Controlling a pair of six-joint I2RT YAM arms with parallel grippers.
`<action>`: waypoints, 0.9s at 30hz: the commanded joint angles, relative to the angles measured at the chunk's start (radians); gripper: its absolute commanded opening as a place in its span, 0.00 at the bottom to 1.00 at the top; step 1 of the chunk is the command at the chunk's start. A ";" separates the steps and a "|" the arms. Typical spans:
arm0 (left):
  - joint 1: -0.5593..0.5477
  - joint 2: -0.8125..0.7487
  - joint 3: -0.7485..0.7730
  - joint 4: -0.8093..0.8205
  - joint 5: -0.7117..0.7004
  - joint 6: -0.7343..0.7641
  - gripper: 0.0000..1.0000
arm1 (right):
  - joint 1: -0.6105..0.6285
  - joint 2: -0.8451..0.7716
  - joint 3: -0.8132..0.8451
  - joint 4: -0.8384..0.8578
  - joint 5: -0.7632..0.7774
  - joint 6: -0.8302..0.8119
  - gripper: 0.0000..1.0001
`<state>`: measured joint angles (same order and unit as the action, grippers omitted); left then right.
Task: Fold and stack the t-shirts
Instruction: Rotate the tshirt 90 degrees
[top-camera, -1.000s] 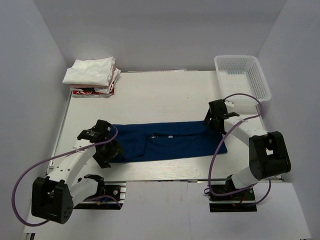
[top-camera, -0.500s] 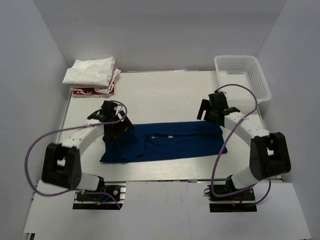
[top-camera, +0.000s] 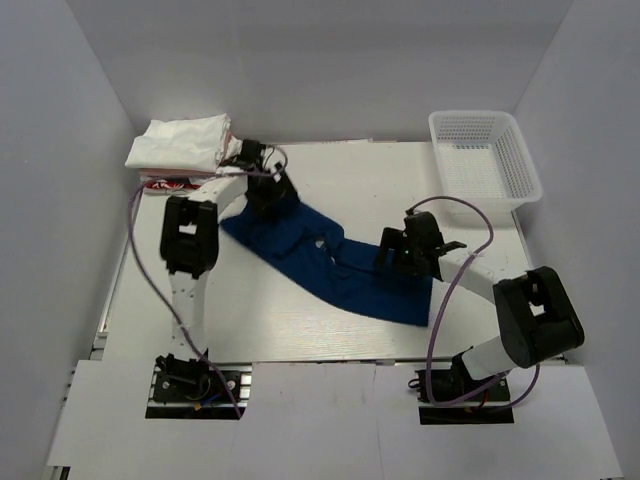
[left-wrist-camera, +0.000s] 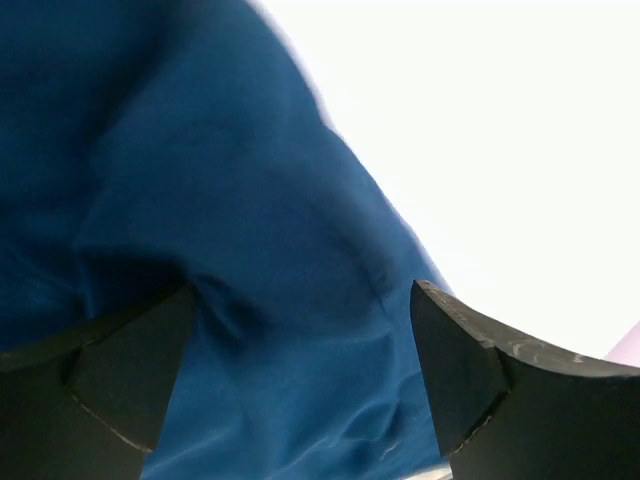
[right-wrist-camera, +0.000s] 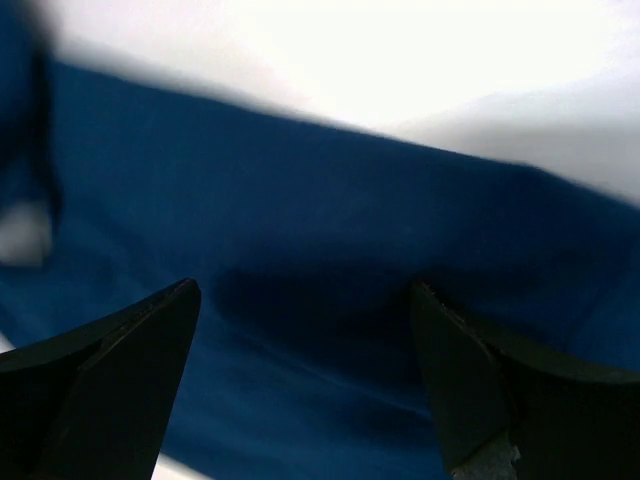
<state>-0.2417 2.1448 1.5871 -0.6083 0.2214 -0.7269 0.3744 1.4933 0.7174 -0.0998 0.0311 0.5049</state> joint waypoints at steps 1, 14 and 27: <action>-0.013 0.353 0.334 0.062 -0.024 0.109 1.00 | 0.096 0.013 -0.098 -0.153 -0.183 0.020 0.90; -0.034 0.855 0.860 0.668 0.256 -0.353 1.00 | 0.558 -0.114 -0.021 -0.302 -0.390 -0.150 0.90; -0.062 0.537 0.855 0.642 0.113 -0.181 1.00 | 0.655 -0.203 0.073 -0.232 -0.156 -0.148 0.90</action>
<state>-0.2901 2.8529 2.4584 0.1066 0.3946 -0.9745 1.0225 1.3788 0.7216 -0.3496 -0.2405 0.3462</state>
